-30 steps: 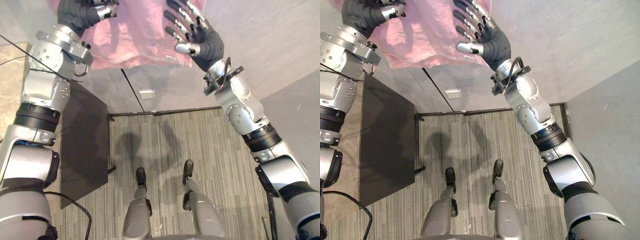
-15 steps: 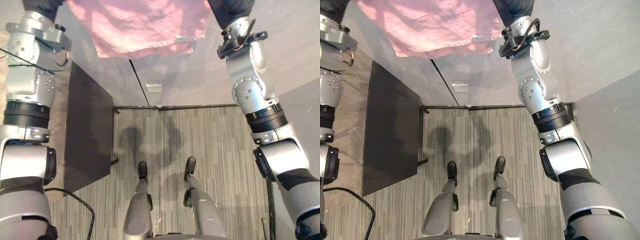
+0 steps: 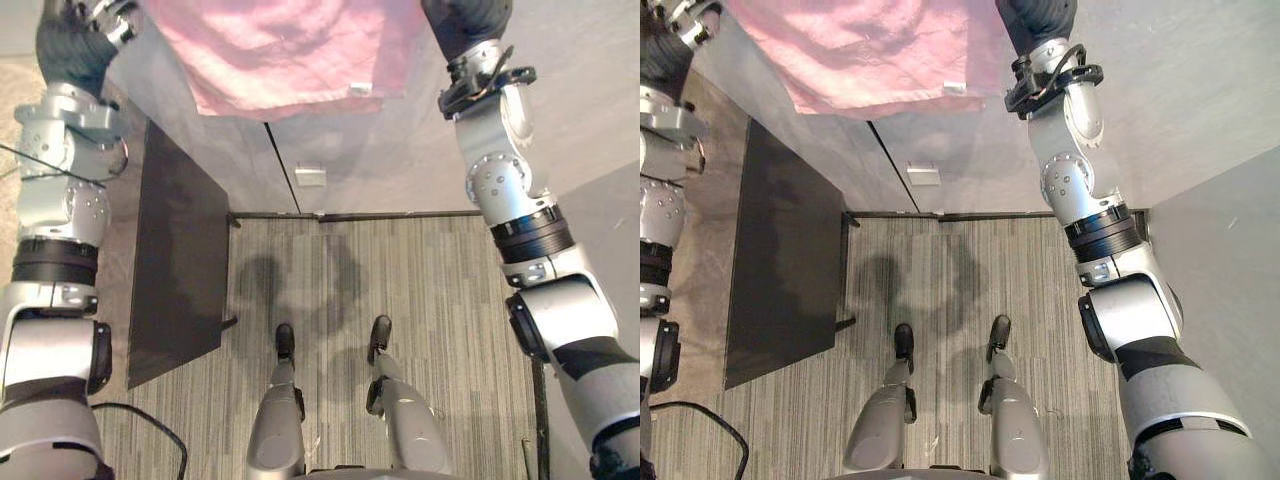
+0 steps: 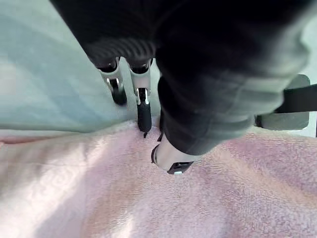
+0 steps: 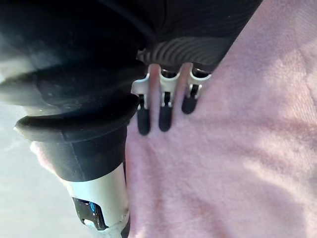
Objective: Organize washtable
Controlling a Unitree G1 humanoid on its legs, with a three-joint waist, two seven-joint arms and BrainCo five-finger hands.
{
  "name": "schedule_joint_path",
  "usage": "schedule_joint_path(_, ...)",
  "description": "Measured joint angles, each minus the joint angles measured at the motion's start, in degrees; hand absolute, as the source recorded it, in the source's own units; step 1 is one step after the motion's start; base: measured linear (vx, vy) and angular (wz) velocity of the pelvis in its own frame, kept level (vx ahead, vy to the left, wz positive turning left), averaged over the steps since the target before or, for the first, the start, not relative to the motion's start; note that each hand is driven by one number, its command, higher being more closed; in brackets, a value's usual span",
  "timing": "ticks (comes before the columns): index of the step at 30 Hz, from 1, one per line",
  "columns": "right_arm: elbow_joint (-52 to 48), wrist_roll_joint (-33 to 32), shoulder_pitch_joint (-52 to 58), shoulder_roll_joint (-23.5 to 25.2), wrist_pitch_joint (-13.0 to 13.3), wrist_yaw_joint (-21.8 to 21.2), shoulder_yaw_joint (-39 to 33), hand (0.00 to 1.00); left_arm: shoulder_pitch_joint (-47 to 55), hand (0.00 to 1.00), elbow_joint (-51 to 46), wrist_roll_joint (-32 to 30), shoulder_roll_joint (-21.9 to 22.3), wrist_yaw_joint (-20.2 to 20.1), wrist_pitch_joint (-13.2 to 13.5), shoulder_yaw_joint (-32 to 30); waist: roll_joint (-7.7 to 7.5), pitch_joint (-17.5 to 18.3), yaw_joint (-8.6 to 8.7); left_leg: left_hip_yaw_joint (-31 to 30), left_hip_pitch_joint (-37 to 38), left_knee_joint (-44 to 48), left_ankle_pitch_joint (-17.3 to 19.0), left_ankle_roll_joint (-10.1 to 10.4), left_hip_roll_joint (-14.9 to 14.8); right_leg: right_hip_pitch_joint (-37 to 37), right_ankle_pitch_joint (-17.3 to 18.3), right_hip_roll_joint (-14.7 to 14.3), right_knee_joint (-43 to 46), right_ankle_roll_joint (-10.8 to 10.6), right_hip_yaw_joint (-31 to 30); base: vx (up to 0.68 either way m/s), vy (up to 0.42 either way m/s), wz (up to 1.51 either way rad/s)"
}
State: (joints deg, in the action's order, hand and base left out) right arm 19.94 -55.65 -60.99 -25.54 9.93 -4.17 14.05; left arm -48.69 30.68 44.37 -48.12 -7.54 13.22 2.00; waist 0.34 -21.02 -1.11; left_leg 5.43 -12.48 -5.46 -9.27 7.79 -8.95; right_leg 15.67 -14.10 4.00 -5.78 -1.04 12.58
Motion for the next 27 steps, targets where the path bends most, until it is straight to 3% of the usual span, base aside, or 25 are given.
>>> schedule_joint_path(7, -6.59, -0.12, 21.17, -2.43, -2.18, -2.17, -1.68, 0.0, 13.1, 0.0, -1.16, 0.02, 0.55, -0.26, -0.4, -4.92, -0.36, 0.21, 0.1, 0.91, 1.55, -0.06, 0.17, 0.14, -0.16, -1.01, 0.17, -0.18, 0.0, -0.16, -0.79, -0.05, 0.028, -0.06)
schedule_joint_path(13, -10.27, -0.47, 40.4, 1.66, -3.42, -2.89, -14.42, 0.0, 25.35, 0.0, -3.0, 0.15, 4.64, -0.92, -0.5, -16.45, -2.59, 2.85, 0.28, 2.48, 3.86, -0.03, 1.46, 0.36, -0.22, -2.41, 0.88, -0.26, -0.04, -0.77, -2.15, -0.03, 0.034, -0.13)
schedule_joint_path(15, -10.78, -0.48, 48.94, 5.69, -3.49, -2.68, -21.85, 0.0, 33.25, 0.0, -8.28, 0.21, 10.51, -0.76, -0.48, -20.74, -2.96, 6.43, 0.36, 2.6, 4.65, -0.01, 2.41, 0.04, -0.14, -3.03, 1.53, -0.19, -0.15, -1.06, -2.35, 0.02, 0.043, -0.04)
schedule_joint_path(18, -13.26, 0.5, 57.24, 10.2, -2.82, -0.25, -31.94, 0.0, 41.84, 0.0, -14.68, -0.22, 17.55, 0.46, -0.43, -24.8, -2.54, 8.97, 0.47, 2.53, 6.75, -0.01, 3.61, 0.08, -0.2, -5.19, 2.57, 0.06, -0.22, -1.31, -2.3, 0.05, 0.046, 0.02)
schedule_joint_path(21, -13.32, 1.65, 62.25, 14.94, 0.49, 4.11, -45.71, 0.0, 47.01, 0.0, -16.58, -3.11, 25.78, 3.52, -0.43, -27.35, -1.05, 11.47, 1.05, 2.11, 8.58, -0.04, 4.21, -0.02, -0.23, -7.39, 3.73, 0.11, -0.17, -1.4, -1.89, 0.05, 0.024, 0.08)
schedule_joint_path(24, -11.04, 2.33, 64.22, 17.33, 3.52, 8.53, -53.97, 0.0, 50.1, 0.0, -17.01, -5.59, 31.06, 6.74, 0.08, -28.85, 0.35, 12.89, 2.01, 1.55, 9.71, -0.07, 4.78, 0.0, -0.23, -8.9, 4.24, 0.1, -0.04, -1.38, -1.56, 0.04, 0.015, 0.09)
schedule_joint_path(25, -7.91, 2.31, 66.12, 18.77, 5.52, 11.9, -58.81, 0.0, 52.23, 0.0, -17.19, -6.93, 34.42, 8.66, 0.54, -29.4, 1.46, 13.77, 2.4, 1.27, 10.63, -0.12, 5.08, -0.1, -0.24, -10.16, 4.68, 0.08, -0.04, -1.56, -1.39, 0.03, 0.016, 0.05)
schedule_joint_path(27, -5.74, 2.27, 67.6, 20.16, 6.63, 14.24, -61.14, 0.0, 54.03, 0.0, -17.33, -7.92, 36.72, 9.5, 1.17, -29.35, 2.21, 14.47, 3.12, 1.01, 11.28, -0.19, 5.26, -0.19, -0.24, -11.04, 5.16, 0.07, -0.04, -1.77, -1.02, 0.03, 0.007, 0.13)
